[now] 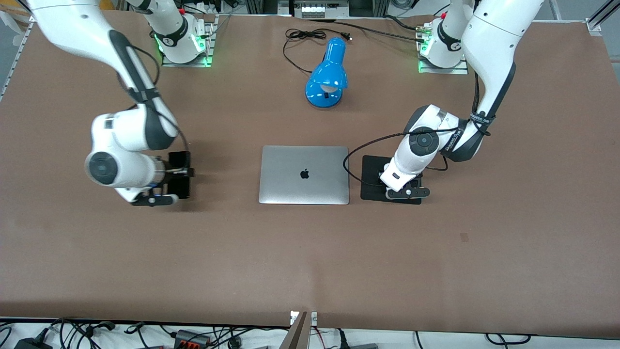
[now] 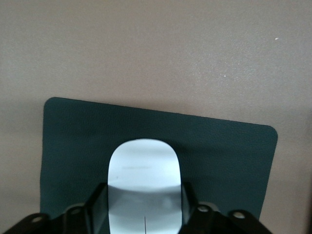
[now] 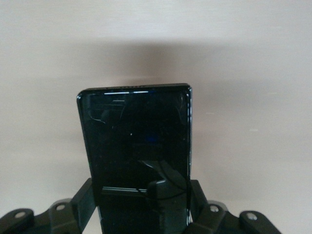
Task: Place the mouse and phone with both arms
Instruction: 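Release the mouse on the pad while the right gripper carries the phone toward the laptop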
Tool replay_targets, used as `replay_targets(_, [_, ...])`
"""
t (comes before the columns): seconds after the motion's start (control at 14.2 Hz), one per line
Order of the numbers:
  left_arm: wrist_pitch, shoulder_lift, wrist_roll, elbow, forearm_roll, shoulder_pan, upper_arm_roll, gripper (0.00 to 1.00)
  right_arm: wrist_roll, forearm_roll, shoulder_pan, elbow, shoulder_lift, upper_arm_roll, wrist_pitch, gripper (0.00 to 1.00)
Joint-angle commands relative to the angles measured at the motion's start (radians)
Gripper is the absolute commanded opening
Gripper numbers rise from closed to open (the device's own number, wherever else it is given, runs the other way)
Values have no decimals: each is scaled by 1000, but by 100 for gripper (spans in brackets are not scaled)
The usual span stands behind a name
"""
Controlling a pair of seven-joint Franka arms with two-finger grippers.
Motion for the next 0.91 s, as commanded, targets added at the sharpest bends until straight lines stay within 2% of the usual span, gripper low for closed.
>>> replay_targets(0.0, [-7, -25, -22, -11, 28, 10, -4, 100, 104, 12, 66, 1, 38, -6, 66, 28])
replay_targets(0.14, [-56, -63, -19, 2, 28, 10, -6, 100, 182, 11, 106, 1, 61, -6, 109, 28])
replay_targets(0.28, [-172, -117, 16, 55, 28, 13, -3, 100, 265, 11, 158, 1, 82, -6, 154, 28])
replay_targets(0.42, [-304, -147, 130, 130, 28, 29, 8, 100, 280, 11, 186, -5, 94, -6, 192, 28])
replay_targets(0.63, [-474, -201, 360, 231, 28, 111, -2, 100, 276, 5, 195, -4, 105, -6, 197, 28])
replay_targets(0.84, [-721, -265, 546, 348, 13, 141, -7, 100, 267, 3, 213, -5, 105, -6, 195, 28])
